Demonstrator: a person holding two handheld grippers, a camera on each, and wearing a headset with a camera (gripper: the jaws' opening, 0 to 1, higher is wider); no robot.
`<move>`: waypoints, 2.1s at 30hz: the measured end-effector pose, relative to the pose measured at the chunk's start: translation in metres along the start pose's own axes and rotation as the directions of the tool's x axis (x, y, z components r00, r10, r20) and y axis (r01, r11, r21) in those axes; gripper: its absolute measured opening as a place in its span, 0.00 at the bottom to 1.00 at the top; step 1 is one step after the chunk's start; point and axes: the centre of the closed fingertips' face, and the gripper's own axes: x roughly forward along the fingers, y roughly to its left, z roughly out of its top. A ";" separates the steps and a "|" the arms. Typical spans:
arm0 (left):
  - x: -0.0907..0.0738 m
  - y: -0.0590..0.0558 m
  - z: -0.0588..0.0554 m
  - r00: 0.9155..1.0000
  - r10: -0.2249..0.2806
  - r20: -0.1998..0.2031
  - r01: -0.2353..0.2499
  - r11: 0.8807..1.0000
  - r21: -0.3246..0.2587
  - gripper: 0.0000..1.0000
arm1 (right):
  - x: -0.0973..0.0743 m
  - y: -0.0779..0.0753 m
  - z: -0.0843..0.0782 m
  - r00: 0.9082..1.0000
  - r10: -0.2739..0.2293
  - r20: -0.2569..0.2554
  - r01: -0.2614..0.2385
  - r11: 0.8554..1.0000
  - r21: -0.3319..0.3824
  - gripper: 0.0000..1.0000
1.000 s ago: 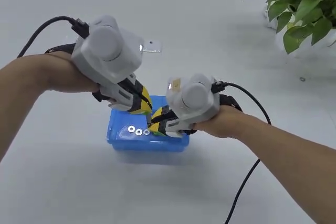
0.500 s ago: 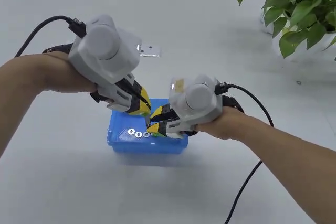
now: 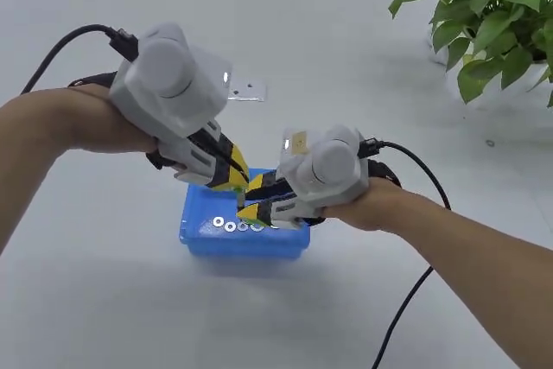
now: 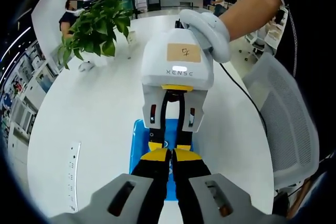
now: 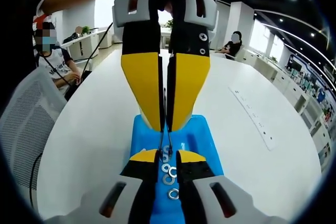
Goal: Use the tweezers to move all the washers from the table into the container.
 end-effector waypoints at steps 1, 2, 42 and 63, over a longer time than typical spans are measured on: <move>0.000 0.000 0.001 1.000 0.001 0.003 -0.001 1.000 0.000 0.05 | 0.000 0.000 0.000 1.000 0.000 0.000 0.000 1.000 0.000 0.14; 0.000 0.000 0.001 1.000 0.002 0.003 -0.002 1.000 0.001 0.05 | 0.000 0.000 0.000 1.000 -0.001 -0.001 0.001 1.000 -0.002 0.14; -0.033 -0.019 0.016 0.999 0.037 -0.005 -0.037 0.999 0.028 0.05 | -0.024 0.015 0.027 0.999 -0.030 -0.013 0.029 0.999 -0.028 0.05; -0.035 -0.044 0.002 0.998 0.064 -0.024 -0.062 0.997 0.045 0.05 | -0.036 0.038 0.021 0.993 -0.019 -0.117 0.007 0.994 -0.108 0.04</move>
